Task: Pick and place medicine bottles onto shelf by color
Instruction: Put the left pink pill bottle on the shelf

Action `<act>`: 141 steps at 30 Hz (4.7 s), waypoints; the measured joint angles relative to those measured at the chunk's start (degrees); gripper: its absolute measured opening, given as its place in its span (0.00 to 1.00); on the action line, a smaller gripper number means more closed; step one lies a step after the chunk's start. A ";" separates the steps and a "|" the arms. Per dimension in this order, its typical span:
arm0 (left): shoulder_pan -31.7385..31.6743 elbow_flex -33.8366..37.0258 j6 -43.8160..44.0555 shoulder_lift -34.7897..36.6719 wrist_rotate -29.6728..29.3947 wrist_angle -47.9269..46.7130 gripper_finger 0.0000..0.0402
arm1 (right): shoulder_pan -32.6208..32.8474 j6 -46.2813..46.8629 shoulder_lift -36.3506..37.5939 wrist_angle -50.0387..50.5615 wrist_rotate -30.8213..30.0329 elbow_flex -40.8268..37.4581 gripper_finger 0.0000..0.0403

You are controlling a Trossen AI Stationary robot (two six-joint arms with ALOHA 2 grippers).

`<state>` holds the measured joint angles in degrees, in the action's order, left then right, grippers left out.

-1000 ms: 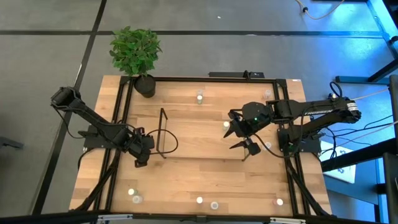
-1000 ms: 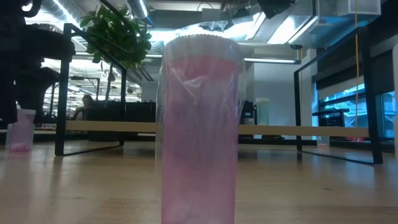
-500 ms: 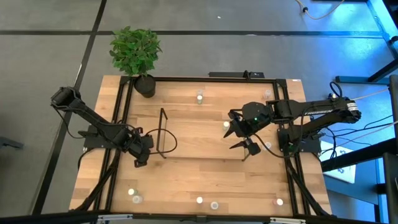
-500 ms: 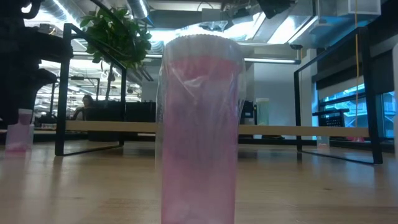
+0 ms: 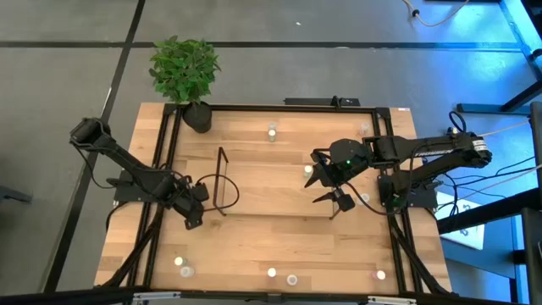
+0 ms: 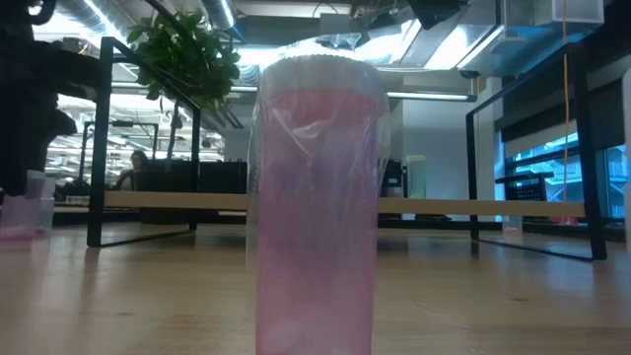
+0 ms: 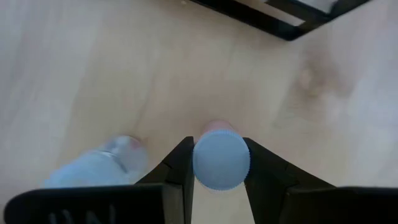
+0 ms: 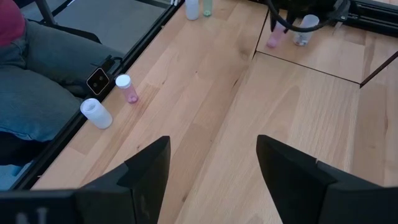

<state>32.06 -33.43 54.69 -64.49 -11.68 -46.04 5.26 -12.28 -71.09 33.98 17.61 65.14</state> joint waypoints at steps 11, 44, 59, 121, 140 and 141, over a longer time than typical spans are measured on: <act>5.38 -10.40 8.42 0.00 -0.28 -4.40 0.23 | 0.01 0.00 0.00 0.00 0.00 0.00 0.60; -15.66 -36.51 -25.47 -0.77 -1.40 -7.37 0.23 | 0.01 -0.01 0.00 0.00 0.00 0.00 0.60; -34.40 -43.96 -48.72 -17.06 0.38 -8.83 0.23 | 0.00 -0.01 0.02 0.07 0.00 0.00 0.60; -32.72 -39.91 -26.26 -28.26 -2.35 -10.84 0.23 | -0.75 8.93 -2.08 -2.47 -32.53 0.04 0.60; -32.79 -37.35 -24.56 -28.15 -3.51 -9.44 0.23 | -0.75 9.04 -2.08 -2.47 -32.52 0.04 0.60; -32.79 -37.35 -24.54 -28.15 -3.49 -9.36 0.23 | -0.75 9.00 -2.08 -2.47 -32.53 0.04 0.60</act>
<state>-0.73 -70.78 30.15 -92.64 -15.17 -55.40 4.51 -3.28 -73.17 31.51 -14.93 65.19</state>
